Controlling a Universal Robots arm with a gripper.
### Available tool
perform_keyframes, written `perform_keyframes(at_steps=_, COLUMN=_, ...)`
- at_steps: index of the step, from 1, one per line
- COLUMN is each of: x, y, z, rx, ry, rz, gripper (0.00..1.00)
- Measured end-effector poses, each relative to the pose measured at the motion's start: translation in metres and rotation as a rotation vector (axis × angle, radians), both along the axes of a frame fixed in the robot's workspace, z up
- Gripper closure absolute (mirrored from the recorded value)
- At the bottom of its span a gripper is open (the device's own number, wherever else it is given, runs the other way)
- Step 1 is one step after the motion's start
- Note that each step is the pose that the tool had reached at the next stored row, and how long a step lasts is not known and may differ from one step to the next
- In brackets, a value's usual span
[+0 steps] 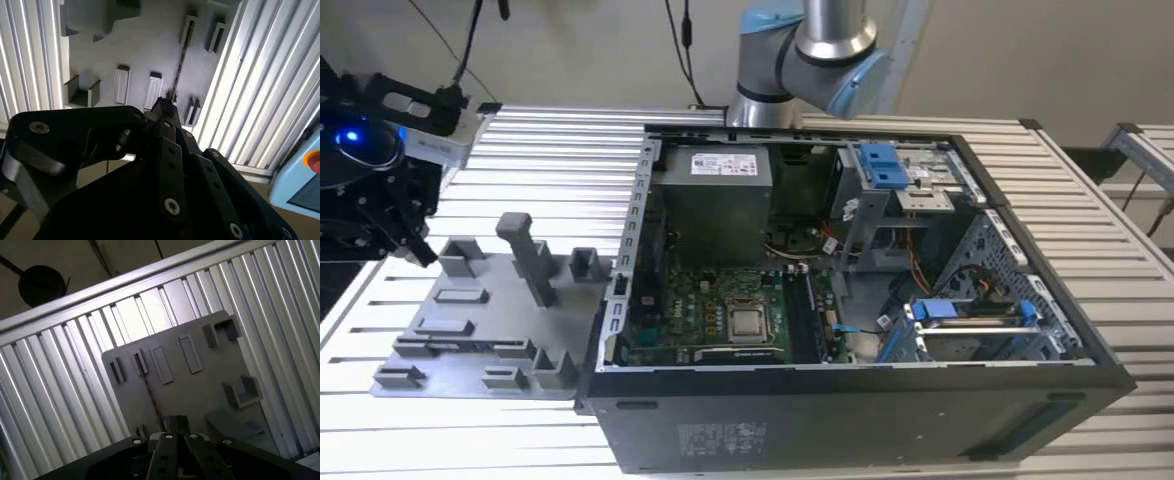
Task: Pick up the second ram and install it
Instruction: 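Pick up the second ram and move it above second insertion slot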
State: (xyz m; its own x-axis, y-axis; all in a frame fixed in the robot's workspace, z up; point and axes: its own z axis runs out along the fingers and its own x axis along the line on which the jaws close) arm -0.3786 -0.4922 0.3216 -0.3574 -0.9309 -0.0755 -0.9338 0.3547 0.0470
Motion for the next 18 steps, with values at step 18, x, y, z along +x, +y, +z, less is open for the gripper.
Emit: perform_keyframes(at_steps=18, x=0.0, y=0.0, z=-0.0059, rx=-0.0475, ry=-0.0455, rz=0.258, gripper=0.89)
